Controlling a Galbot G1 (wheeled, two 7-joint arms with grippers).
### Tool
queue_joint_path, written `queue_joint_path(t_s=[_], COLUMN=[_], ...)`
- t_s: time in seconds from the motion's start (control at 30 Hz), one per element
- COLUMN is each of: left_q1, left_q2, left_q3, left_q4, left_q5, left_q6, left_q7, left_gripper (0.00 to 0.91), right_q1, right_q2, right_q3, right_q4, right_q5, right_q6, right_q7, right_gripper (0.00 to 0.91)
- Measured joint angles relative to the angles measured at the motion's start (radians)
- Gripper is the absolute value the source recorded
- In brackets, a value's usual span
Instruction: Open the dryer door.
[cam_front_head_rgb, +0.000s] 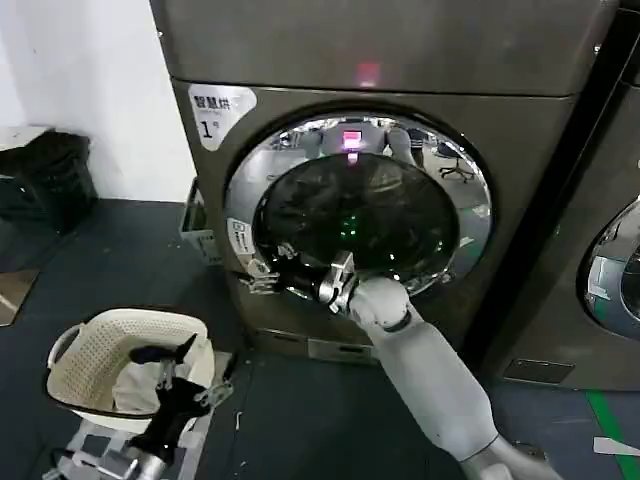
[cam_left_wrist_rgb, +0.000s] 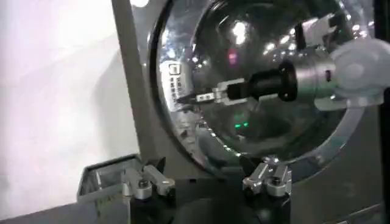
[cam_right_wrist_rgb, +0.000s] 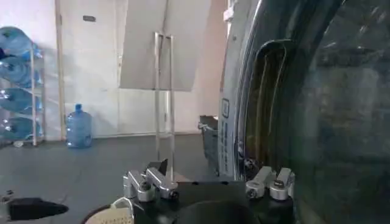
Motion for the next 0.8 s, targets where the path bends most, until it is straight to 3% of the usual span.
queue_joint_path(t_s=[0.07, 0.3, 0.5, 0.8], left_q1=[-0.013, -0.063, -0.094, -0.133], left_q2=[0.01, 0.038, 0.066, 0.126], left_q3=[-0.009, -0.078, -0.16, -0.259], left_q4=[0.016, 0.074, 0.113, 0.157], left_q5=[-0.009, -0.165, -0.218, -0.291], left_q6=[-0.028, -0.014, 0.002, 0.033], left_q7=[-0.031, 0.113, 0.18, 0.187], left_gripper=[0.907, 0.907, 0.907, 0.907], right_q1=[-0.004, -0.028, -0.057, -0.115], right_q2=[-0.006, -0.034, -0.058, -0.1], right_q3=[0.004, 0.015, 0.035, 0.066], right_q4=[0.009, 0.055, 0.101, 0.161], right_q5=[-0.004, -0.003, 0.002, -0.002], right_q6=[-0.001, -0.018, -0.06, -0.068], right_q7=[-0.031, -0.125, -0.214, -0.356], right_gripper=[0.907, 0.907, 0.907, 0.907])
